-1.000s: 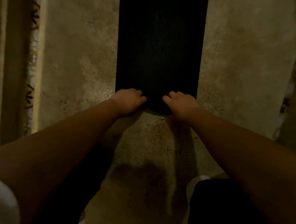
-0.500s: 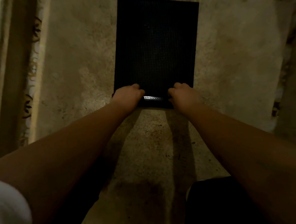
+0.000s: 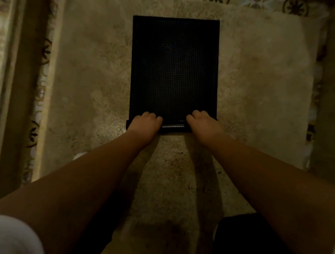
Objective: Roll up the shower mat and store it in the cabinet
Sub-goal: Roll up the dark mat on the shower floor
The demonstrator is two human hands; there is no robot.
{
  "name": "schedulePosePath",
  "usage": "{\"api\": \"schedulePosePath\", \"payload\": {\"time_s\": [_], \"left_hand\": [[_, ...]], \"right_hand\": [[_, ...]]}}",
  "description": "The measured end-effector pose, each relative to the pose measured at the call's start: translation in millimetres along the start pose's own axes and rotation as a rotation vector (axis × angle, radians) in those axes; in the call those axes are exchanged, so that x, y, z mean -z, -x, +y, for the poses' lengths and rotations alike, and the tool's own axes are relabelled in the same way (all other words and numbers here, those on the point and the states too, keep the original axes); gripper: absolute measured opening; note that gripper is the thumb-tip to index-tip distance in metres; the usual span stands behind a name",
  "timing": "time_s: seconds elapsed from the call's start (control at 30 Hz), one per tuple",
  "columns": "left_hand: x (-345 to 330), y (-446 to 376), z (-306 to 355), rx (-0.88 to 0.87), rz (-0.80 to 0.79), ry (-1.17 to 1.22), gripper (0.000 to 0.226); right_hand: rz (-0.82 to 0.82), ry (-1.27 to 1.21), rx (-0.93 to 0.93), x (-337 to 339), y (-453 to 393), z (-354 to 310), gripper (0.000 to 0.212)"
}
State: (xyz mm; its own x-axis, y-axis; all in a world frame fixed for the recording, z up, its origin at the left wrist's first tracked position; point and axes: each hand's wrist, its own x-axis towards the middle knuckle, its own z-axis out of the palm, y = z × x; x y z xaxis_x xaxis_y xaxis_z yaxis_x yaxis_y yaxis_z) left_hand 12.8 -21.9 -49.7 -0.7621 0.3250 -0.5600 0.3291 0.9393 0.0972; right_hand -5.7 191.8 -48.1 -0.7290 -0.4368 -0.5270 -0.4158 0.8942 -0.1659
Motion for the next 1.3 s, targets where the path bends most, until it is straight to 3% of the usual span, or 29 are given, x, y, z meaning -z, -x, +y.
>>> {"api": "schedulePosePath", "payload": {"time_s": [0.2, 0.4, 0.67, 0.93, 1.07, 1.13, 1.3], "left_hand": [[2.4, -10.2, -7.4, -0.009, -0.084, 0.004, 0.028], [6.7, -15.5, -17.5, -0.025, -0.009, 0.054, 0.030], [12.7, -19.9, -22.5, -0.015, -0.025, 0.183, 0.023], [16.9, -14.8, -13.0, 0.009, 0.124, 0.074, 0.034], [23.4, -12.1, -10.4, 0.004, 0.118, 0.014, 0.028], [20.6, -8.4, -8.6, -0.010, 0.115, 0.011, 0.027], [-1.2, 7.1, -10.3, -0.049, 0.173, 0.048, 0.060]], "right_hand": [[-0.098, -0.027, -0.031, 6.8, -10.8, 4.1, 0.037], [-0.169, -0.073, -0.045, 21.5, -20.9, 14.6, 0.030], [-0.222, -0.192, -0.072, 32.7, -36.3, 22.2, 0.027], [-0.235, -0.178, -0.108, 35.7, -42.7, 20.1, 0.038], [-0.168, -0.159, -0.139, 36.5, -42.2, 21.5, 0.034], [-0.122, -0.086, -0.069, 34.5, -39.4, 23.5, 0.028], [0.013, 0.042, 0.038, 17.3, -23.9, 19.9, 0.018]]}}
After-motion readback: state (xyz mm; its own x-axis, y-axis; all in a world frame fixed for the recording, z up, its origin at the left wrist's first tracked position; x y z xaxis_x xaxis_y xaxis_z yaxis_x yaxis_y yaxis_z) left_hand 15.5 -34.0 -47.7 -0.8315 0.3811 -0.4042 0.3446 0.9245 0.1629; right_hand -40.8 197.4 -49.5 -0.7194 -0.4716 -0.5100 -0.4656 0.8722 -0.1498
